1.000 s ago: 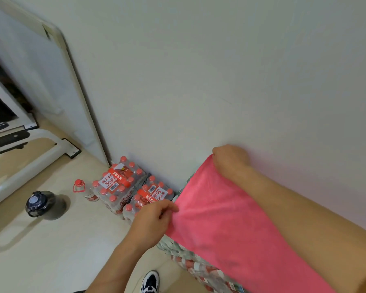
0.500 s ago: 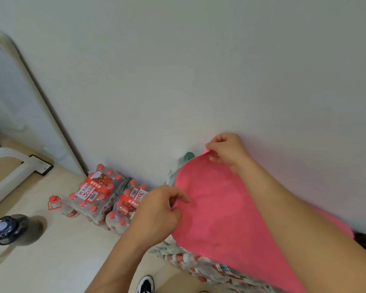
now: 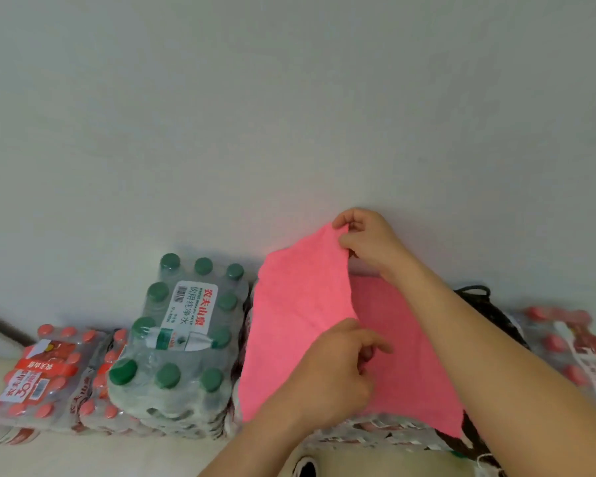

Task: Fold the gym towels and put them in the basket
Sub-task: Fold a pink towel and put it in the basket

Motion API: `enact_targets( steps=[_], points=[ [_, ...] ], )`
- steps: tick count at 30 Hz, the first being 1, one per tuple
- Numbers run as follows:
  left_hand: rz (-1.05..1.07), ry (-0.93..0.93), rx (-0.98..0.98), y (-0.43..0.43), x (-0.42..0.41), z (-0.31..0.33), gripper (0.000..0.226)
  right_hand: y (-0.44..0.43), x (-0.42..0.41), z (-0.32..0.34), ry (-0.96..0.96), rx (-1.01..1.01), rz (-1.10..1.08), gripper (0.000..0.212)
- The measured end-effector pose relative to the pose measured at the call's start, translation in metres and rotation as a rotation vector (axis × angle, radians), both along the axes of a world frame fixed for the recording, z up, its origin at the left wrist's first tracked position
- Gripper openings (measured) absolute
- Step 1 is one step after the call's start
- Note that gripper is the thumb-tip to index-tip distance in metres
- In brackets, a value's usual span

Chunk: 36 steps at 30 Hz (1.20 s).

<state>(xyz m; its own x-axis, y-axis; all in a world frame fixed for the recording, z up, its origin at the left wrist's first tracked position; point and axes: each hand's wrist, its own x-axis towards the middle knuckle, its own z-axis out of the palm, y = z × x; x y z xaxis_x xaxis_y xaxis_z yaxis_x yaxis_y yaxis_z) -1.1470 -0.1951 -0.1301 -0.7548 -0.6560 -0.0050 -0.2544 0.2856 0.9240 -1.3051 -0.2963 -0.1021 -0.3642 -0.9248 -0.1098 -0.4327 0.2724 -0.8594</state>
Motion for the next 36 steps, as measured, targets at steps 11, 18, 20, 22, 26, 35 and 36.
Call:
enact_targets(
  steps=[11,18,20,22,26,35,36],
  points=[
    [-0.18,-0.054,-0.001,0.053,-0.133,-0.027,0.054,0.062,-0.14,-0.026,-0.127,0.053,0.044,0.046],
    [-0.224,-0.163,0.02,0.064,-0.167,-0.058,0.051,0.087,-0.175,-0.085,0.068,0.156,0.061,0.053],
    [-0.28,-0.207,0.039,0.065,-0.168,-0.068,0.049,0.096,-0.18,-0.097,0.07,0.146,0.032,0.051],
    [-0.334,-0.212,0.074,0.066,-0.166,-0.073,0.047,0.106,-0.183,-0.104,0.037,0.131,-0.018,0.044],
    [-0.229,-0.236,0.015,0.056,-0.162,-0.073,0.035,0.126,-0.191,-0.114,0.031,0.141,-0.229,0.038],
    [0.138,-0.506,-0.463,0.02,-0.082,-0.088,0.024,0.186,-0.156,-0.111,-0.099,0.402,-0.128,0.038],
    [0.227,-0.54,-0.481,0.015,-0.069,-0.089,0.027,0.192,-0.148,-0.111,-0.086,0.4,-0.14,0.034]
  ],
)
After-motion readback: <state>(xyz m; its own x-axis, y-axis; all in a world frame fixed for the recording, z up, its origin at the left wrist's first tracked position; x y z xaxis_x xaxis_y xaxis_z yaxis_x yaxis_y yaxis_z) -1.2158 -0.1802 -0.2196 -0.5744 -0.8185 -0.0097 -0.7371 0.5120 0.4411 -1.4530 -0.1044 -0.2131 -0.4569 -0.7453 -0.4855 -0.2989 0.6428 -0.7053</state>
